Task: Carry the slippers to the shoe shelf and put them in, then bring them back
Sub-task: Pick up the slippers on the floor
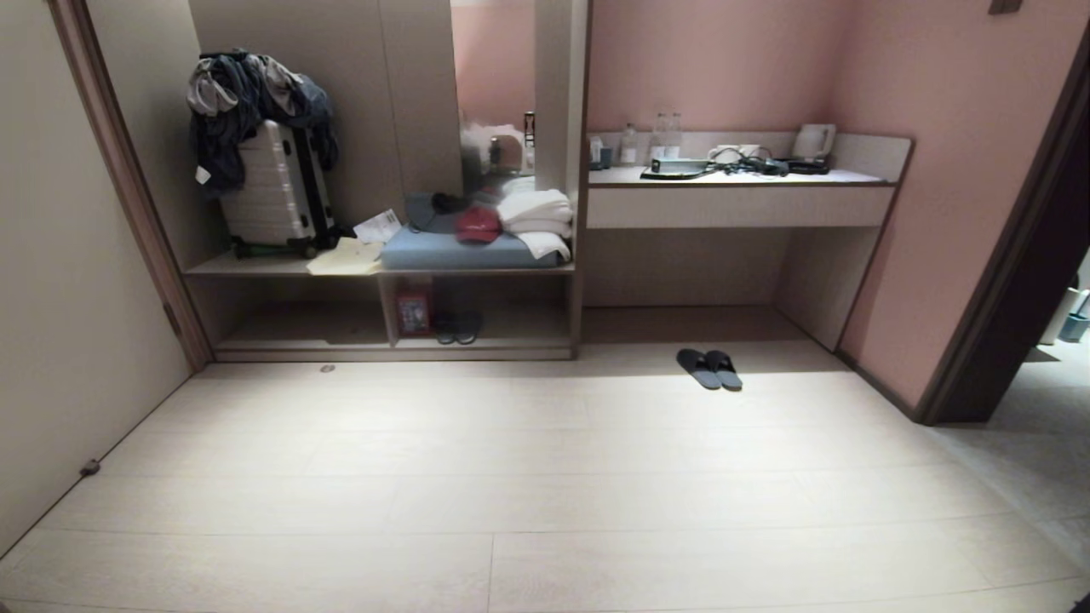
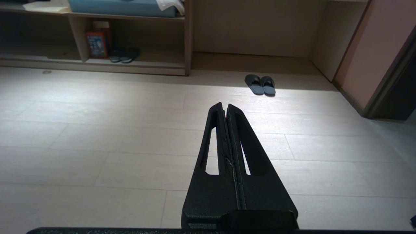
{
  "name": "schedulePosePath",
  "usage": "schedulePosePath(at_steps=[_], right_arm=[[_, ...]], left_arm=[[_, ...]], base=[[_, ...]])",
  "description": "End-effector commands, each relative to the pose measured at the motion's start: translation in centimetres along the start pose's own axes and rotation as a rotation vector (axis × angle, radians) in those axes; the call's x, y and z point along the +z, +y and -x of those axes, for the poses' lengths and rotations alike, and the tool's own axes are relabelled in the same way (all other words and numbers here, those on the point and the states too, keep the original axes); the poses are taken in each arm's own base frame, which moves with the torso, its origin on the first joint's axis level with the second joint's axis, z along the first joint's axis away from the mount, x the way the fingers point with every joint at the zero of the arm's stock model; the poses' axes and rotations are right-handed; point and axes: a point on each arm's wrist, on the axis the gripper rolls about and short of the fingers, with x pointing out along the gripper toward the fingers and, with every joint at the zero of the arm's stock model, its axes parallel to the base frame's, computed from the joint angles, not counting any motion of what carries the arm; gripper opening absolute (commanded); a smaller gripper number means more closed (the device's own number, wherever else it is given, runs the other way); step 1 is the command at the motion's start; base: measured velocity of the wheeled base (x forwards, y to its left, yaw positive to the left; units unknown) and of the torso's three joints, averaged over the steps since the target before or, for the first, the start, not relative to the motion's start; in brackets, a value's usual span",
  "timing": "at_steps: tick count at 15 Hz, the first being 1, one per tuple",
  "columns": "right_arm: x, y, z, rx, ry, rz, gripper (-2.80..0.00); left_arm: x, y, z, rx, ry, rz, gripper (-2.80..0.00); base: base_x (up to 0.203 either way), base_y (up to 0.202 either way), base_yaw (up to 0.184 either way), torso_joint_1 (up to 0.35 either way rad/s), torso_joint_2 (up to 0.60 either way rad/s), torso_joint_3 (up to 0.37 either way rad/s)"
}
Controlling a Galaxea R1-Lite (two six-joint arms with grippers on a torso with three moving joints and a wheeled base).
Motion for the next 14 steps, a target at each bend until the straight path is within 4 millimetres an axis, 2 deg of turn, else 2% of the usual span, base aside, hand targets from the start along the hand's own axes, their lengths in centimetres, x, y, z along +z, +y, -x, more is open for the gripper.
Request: schedulePosePath(at_steps=[1, 11, 14], right_arm=[[0.01, 0.0, -0.01, 0.0, 0.001, -0.003, -2.8], [0.0, 0.0, -0.01, 0.001, 0.001, 0.003, -2.8], [0.01, 0.0, -0.01, 0.001, 0.001, 0.003, -2.8]], left_arm=[[-0.01, 0.0, -0.01, 0.0, 0.002, 0.0, -2.8], [-0.02, 0.0, -0.01, 0.0, 0.002, -0.003, -2.8], [-0.01, 0.0, -0.01, 0.0, 0.002, -0.004, -2.8]], base=[[0.0, 0.0, 0.0, 0.0, 0.0, 0.0], [0.0, 0.0, 0.0, 0.0, 0.0, 0.0], [0.175, 0.0, 0.0, 0.006, 0.0, 0.002]])
